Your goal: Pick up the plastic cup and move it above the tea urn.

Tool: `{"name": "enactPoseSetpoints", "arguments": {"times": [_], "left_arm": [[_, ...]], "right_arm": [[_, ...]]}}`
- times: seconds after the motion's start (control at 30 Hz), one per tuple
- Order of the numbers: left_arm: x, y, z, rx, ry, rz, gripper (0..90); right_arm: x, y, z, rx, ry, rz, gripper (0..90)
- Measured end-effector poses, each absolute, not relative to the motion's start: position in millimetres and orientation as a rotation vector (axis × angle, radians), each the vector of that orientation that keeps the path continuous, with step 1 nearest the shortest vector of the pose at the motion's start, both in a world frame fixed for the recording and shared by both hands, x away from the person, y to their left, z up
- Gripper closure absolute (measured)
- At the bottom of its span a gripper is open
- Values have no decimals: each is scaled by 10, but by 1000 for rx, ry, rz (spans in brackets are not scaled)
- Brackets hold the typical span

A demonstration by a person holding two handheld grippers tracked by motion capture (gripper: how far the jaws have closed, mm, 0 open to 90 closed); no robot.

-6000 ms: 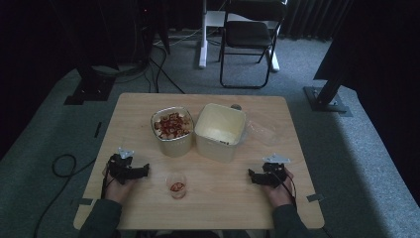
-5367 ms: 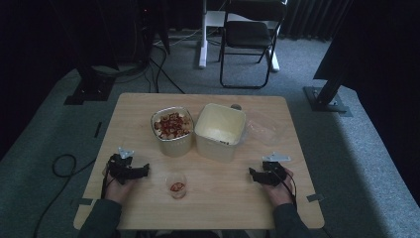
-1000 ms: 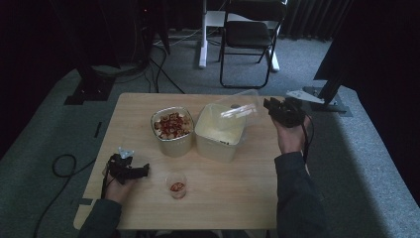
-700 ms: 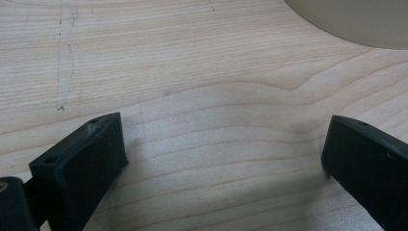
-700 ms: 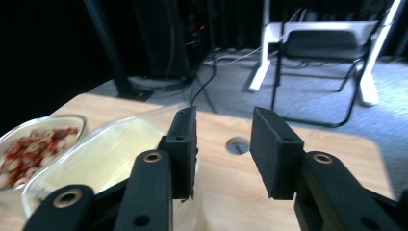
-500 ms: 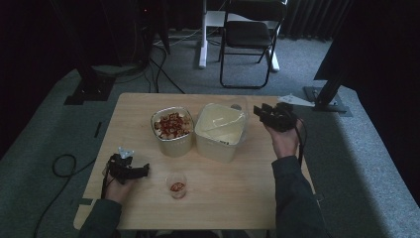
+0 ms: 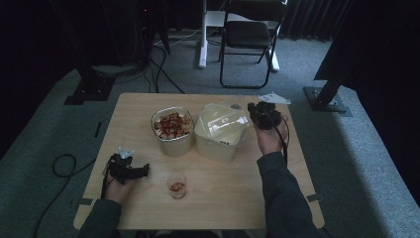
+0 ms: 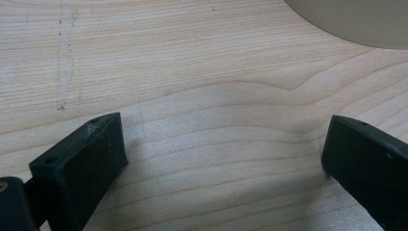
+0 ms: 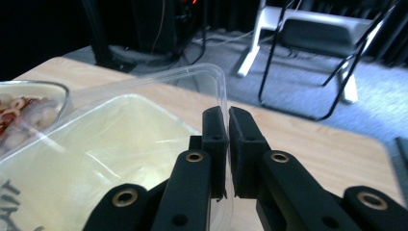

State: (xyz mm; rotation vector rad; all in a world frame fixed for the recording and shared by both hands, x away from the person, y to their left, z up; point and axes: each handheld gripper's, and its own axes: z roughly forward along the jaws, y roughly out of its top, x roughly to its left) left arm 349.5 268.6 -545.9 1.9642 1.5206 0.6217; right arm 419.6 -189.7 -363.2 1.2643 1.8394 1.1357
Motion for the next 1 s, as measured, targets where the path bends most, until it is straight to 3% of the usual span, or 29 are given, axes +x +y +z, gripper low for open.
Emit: {"name": "enactPoseSetpoints", "arguments": {"times": [0.27,0.33,0.43,1.0], "left_arm": [[3495,2686,-5460,1963,1521,622,19],[3495,2686,-5460,1963,1521,622,19],[3495,2686,-5460,1963,1521,622,19],[3495,2685,-5460,1963,1522,622,19]], "right_arm": [[4103,-2014,-3421,1258,1719,1157,868],[4086,-2033,-3386,1247,1716,1213,723],[4064,-2057,-3373,1234,1715,1265,682],[4095,-2192,-3793,1292,1799,1207,554]]}}
